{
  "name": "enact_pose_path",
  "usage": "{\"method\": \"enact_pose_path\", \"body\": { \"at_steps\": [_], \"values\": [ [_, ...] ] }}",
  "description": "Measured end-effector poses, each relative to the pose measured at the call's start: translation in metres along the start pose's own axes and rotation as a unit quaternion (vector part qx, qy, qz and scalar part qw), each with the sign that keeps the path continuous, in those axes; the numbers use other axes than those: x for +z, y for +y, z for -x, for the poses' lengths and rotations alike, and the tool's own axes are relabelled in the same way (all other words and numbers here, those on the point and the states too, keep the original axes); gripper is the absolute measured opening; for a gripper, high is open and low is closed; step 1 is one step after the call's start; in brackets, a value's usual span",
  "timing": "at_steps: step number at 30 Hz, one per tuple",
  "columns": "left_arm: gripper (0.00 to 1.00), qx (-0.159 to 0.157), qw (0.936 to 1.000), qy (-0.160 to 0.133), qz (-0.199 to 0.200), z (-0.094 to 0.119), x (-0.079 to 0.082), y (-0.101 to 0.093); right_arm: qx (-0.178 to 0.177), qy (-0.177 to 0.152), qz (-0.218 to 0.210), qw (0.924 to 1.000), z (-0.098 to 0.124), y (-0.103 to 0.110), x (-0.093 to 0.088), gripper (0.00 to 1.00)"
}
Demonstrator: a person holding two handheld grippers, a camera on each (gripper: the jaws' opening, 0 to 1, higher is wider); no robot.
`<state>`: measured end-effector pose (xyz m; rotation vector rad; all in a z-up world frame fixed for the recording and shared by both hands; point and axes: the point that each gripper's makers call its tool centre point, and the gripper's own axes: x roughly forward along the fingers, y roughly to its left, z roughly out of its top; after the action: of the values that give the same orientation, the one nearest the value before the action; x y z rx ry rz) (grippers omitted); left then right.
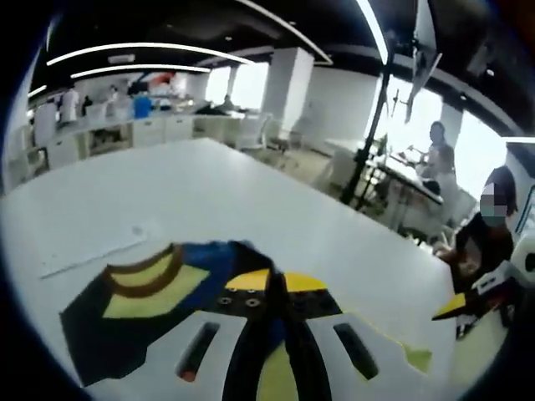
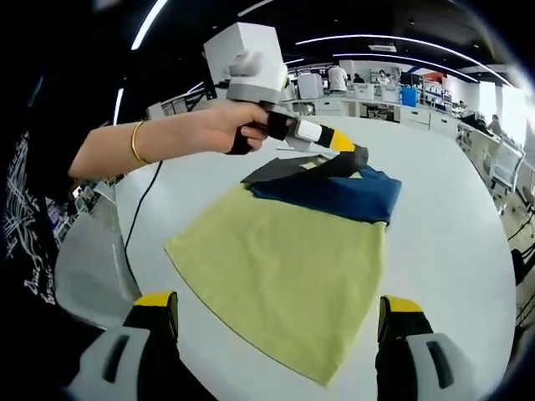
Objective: Fold the garment on the visible template until the final outline fits inside the template.
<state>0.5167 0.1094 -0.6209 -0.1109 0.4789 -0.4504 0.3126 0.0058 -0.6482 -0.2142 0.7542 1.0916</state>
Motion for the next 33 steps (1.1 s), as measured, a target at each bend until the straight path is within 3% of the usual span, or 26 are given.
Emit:
{"method": "enact_pose_path", "body": {
  "at_steps": [19,33],
  "values": [
    [0.01,-0.025,0.998,0.058,0.007,-0.029,-0.067,-0.021,-0.007,0.011,-0.015,0.9998,0.0,0.0,-0.011,1.0],
    [0.02,-0.039,0.9957,0.083,-0.007,-0.034,-0.09,-0.028,-0.011,0.015,-0.023,0.9996,-0.001,-0.005,-0.016,1.0]
  ]
}}
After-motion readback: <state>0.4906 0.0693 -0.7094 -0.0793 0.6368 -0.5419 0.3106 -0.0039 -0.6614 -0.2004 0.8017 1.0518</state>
